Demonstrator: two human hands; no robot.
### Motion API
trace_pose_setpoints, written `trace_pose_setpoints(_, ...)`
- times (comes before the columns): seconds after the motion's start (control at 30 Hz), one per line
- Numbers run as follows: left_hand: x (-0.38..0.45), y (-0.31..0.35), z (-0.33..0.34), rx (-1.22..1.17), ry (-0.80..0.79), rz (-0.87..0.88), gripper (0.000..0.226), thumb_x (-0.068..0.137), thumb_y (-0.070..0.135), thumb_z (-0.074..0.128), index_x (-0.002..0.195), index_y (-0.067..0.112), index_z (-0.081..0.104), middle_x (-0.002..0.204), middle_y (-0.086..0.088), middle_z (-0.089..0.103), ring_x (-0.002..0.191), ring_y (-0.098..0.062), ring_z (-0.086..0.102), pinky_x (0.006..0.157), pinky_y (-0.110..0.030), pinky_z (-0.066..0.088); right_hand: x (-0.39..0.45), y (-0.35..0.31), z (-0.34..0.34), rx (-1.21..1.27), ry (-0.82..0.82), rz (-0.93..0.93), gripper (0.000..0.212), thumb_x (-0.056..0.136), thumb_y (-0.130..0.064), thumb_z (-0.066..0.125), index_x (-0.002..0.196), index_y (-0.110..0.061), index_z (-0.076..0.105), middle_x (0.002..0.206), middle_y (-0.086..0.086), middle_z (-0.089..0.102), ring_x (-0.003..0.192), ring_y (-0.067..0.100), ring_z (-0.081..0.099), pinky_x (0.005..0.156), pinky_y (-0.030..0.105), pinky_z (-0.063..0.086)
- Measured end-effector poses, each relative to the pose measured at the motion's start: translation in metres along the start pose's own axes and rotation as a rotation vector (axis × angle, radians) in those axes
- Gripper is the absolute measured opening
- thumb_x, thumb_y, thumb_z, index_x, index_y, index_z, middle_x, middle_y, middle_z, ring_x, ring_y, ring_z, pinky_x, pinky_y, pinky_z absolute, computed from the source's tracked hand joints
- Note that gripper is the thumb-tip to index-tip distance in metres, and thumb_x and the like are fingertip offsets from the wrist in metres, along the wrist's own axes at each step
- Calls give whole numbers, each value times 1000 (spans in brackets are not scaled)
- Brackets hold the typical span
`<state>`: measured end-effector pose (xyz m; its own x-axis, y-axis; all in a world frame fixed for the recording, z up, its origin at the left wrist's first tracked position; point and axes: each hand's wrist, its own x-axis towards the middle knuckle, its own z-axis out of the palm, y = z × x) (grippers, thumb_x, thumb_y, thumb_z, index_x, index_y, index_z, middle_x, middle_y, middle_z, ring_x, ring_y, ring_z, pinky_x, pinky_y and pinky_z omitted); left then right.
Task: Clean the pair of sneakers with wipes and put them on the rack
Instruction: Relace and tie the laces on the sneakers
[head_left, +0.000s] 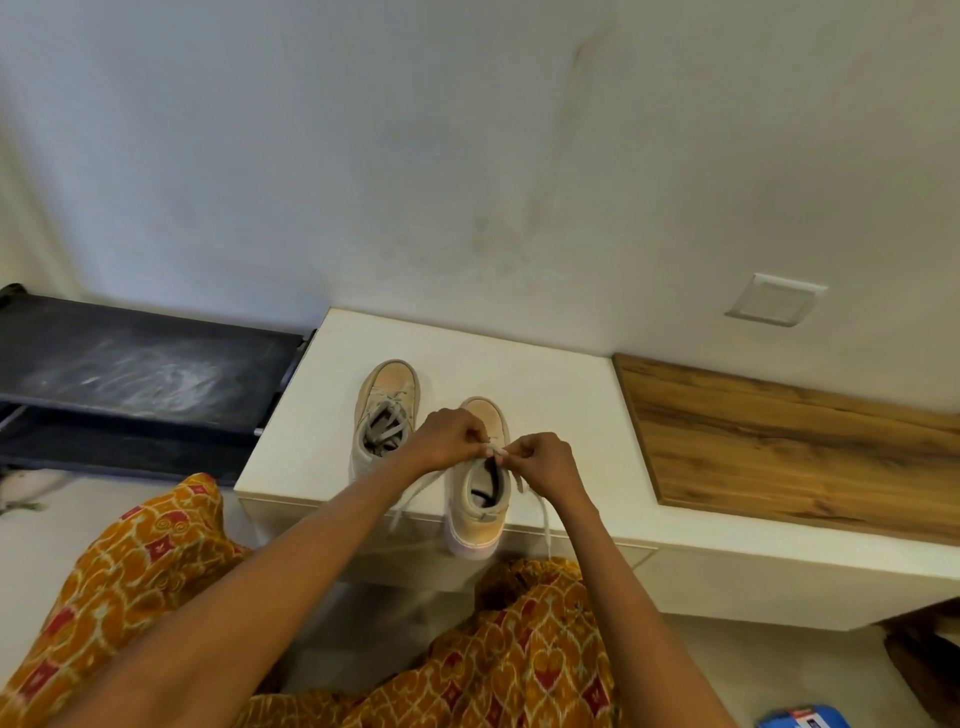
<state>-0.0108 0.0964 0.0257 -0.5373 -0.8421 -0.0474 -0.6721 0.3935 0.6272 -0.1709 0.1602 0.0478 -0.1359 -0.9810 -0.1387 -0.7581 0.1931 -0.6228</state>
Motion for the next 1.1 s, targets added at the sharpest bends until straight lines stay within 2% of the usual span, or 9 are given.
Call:
trace_pose_setpoints(0.1,1,6,6,-86,40,-50,17,86,34,62,82,17,61,85,0,63,81,-15,56,67,-26,39,0,-1,-1,71,18,9,27,85,-33,66,67,-13,64,63,-4,60,60,8,53,58,24,41)
trace_pose_setpoints(0.17,2,8,10,-242,51,-122,15,88,30,60,79,18,58,83,2,60,79,-13,54,68,-25,38,2,0,-2,308,11,62,30,91,-31,56,75,-7,64,71,2,61,71,16,57,70,33,48)
trace_pose_setpoints(0.3,0,16,11,-593,-142,-257,21,95,18,46,75,18,51,76,0,49,69,-11,44,64,-24,36,4,-2,-2,819,-76,152,32,99,-29,43,78,-10,57,82,7,58,81,18,56,85,34,48)
trace_pose_setpoints(0.43,1,7,9,-588,-130,-237,22,95,25,50,79,11,56,69,0,47,60,-10,41,58,-21,35,10,-2,-17,1599,128,222,38,100,-31,40,68,-11,48,73,9,62,73,21,61,82,35,51)
trace_pose_setpoints(0.5,-1,2,8,-556,-94,-209,28,93,31,54,84,5,60,64,1,45,55,-9,39,52,-20,34,12,0,-26,1724,234,195,40,100,-33,39,67,-13,44,58,5,54,59,20,55,76,36,51)
trace_pose_setpoints(0.63,-2,0,0,-459,-103,-122,26,92,32,56,86,9,67,53,4,39,43,-7,31,42,-18,27,9,-4,-30,1466,197,153,39,100,-38,38,67,-16,41,49,-3,35,44,10,32,46,23,36)
trace_pose_setpoints(0.7,0,-3,-6,-423,-152,-79,23,93,28,55,93,10,69,53,5,40,40,-5,32,41,-19,27,8,-5,-27,1194,137,115,40,100,-38,38,66,-17,37,52,-2,32,45,9,27,42,21,26)
trace_pose_setpoints(0.97,9,-4,-21,-312,-330,-102,25,96,15,49,117,10,62,59,3,41,42,-5,30,39,-16,26,8,6,-16,518,69,-13,36,99,-36,42,72,-12,45,62,2,47,55,10,41,54,23,37)
trace_pose_setpoints(1.1,2,-6,-19,-218,-277,16,26,89,20,61,114,13,66,76,8,59,68,-6,51,66,-21,43,9,12,-8,62,-162,-193,21,95,-23,50,83,-10,61,76,-4,61,66,4,53,68,25,42)
